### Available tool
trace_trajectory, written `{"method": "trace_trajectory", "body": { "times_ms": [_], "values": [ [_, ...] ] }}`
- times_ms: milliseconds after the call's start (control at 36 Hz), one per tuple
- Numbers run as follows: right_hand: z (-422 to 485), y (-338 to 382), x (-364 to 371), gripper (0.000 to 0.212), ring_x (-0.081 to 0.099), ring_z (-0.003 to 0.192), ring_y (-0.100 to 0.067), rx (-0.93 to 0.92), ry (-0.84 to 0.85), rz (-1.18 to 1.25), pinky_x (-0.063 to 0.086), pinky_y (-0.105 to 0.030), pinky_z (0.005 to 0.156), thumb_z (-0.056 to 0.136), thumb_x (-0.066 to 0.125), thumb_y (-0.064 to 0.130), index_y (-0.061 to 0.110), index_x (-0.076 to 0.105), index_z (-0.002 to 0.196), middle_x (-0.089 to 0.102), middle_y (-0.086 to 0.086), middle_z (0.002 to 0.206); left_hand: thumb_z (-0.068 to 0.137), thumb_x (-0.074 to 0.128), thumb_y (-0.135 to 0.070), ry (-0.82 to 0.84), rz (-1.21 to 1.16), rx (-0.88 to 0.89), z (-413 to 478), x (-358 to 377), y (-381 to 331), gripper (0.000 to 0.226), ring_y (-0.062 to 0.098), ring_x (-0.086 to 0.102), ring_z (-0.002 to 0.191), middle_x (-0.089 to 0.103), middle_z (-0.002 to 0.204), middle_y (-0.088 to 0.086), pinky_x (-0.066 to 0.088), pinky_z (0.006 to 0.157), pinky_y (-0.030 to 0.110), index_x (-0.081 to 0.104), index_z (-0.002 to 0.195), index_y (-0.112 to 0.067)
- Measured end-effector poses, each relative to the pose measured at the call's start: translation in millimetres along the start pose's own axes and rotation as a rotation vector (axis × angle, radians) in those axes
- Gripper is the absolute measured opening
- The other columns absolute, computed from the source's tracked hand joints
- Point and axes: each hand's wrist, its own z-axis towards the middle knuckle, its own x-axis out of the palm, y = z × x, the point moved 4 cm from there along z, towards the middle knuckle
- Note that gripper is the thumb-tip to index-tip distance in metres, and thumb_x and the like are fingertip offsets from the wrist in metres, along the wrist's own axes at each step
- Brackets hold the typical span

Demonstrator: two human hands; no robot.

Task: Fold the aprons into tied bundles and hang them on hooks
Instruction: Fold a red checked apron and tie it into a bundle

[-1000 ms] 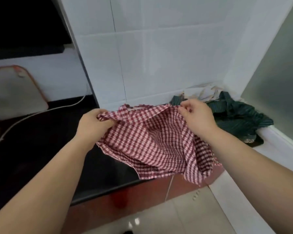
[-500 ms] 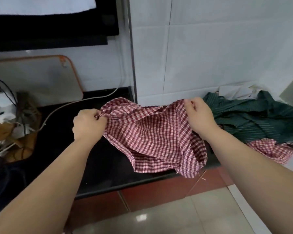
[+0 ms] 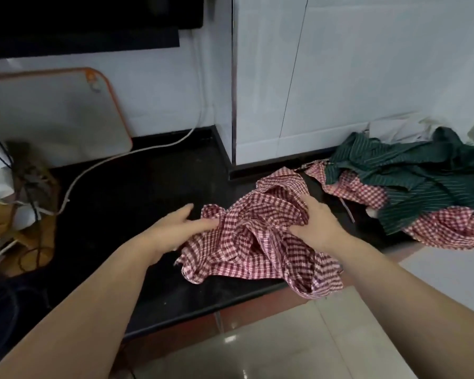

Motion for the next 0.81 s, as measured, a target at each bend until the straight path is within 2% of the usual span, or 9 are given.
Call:
{"method": "trace_trajectory", "body": {
  "times_ms": [83,167,278,389,500,583,667,722,806],
  "values": [
    [0.8,-15.9,11.9,0.096,0.02,0.14,-0.036,0.153,-0.016,-0.045,0.026,-0.045,0.112,0.083,0.068,0.041,0.022,0.004,0.152,0.014,-0.011,0.155,0.091,0.053,-0.053,-0.102,0.053,0.019,9.9,4.8,11.3,0.077,0.017,0.047,0.124,0.045,0.143,-0.002,0.034,0.106,0.031,0.019,0.153,-0.024],
    [1.8,-31.9,26.4,0.105,0.024,0.14,-0.032,0.236,0.066,0.164,0.024,-0.043,0.115,0.08,0.072,0.038,0.018,-0.002,0.151,0.016,-0.012,0.155,0.096,0.053,-0.039,-0.12,0.122,0.043,23.1,11.9,19.2,0.06,0.019,0.05,0.122,0.047,0.14,-0.002,0.041,0.104,0.035,0.03,0.149,-0.026],
    [-4.9,-43.3,44.7,0.082,0.049,0.122,-0.03,0.295,0.22,0.177,0.036,-0.041,0.108,0.075,0.076,0.036,0.01,0.035,0.141,0.05,-0.008,0.136,0.092,0.06,-0.033,-0.008,0.232,-0.015,33.1,28.3,28.5,0.063,0.022,0.047,0.127,0.044,0.144,0.002,0.037,0.098,0.026,0.032,0.148,-0.023],
    [-19.3,-40.3,53.6,0.049,0.06,0.108,-0.035,0.252,0.356,0.042,0.047,-0.039,0.094,0.082,0.071,0.026,-0.006,0.061,0.117,0.062,-0.021,0.121,0.079,0.074,-0.036,0.09,0.343,-0.122,40.1,39.6,50.5,0.089,0.023,0.048,0.127,0.045,0.145,0.002,0.04,0.107,0.038,0.023,0.151,-0.024],
    [-28.0,-38.8,59.1,0.075,0.05,0.116,-0.017,0.239,0.464,0.053,0.039,-0.024,0.095,0.077,0.076,0.035,0.013,0.042,0.14,0.048,-0.001,0.138,0.09,0.064,-0.034,0.093,0.315,-0.087,42.6,44.3,55.2,0.076,0.014,0.05,0.114,0.041,0.147,0.001,0.042,0.093,0.026,0.02,0.152,-0.029],
    [-27.5,-45.8,65.7,0.09,0.038,0.131,-0.028,0.245,0.373,-0.219,0.035,-0.043,0.109,0.072,0.076,0.048,0.014,0.032,0.143,0.035,-0.008,0.147,0.086,0.059,-0.057,0.024,0.165,-0.043,45.5,43.6,55.7,0.069,0.019,0.047,0.124,0.041,0.146,-0.001,0.041,0.103,0.035,0.033,0.147,-0.037],
    [-31.5,-59.4,69.0,0.108,0.006,0.143,-0.039,0.394,0.275,-0.349,0.019,-0.054,0.114,0.073,0.074,0.051,0.02,0.006,0.15,-0.002,-0.012,0.157,0.087,0.056,-0.058,-0.197,0.293,0.021,44.8,34.9,54.4,0.06,0.027,0.019,0.14,0.016,0.153,0.0,0.028,0.113,0.046,0.038,0.142,-0.042],
    [-35.0,-70.0,75.0,0.087,0.018,0.14,-0.038,0.393,0.27,-0.317,0.024,-0.047,0.113,0.08,0.071,0.042,0.018,0.02,0.145,0.008,-0.016,0.155,0.09,0.058,-0.04,-0.281,0.39,0.047,41.3,33.3,53.6,0.057,0.031,0.016,0.135,0.005,0.151,0.003,0.033,0.109,0.048,0.035,0.142,-0.042],
    [-40.0,-82.5,77.4,0.01,0.053,0.104,-0.028,0.264,0.163,-0.254,0.041,-0.029,0.082,0.092,0.054,0.016,0.014,0.048,0.099,0.054,-0.011,0.115,0.089,0.064,-0.021,-0.242,0.322,-0.01,37.6,36.4,63.1,0.089,0.028,0.047,0.107,-0.005,0.155,0.011,0.048,0.077,0.033,0.003,0.152,-0.037]
  ]
}}
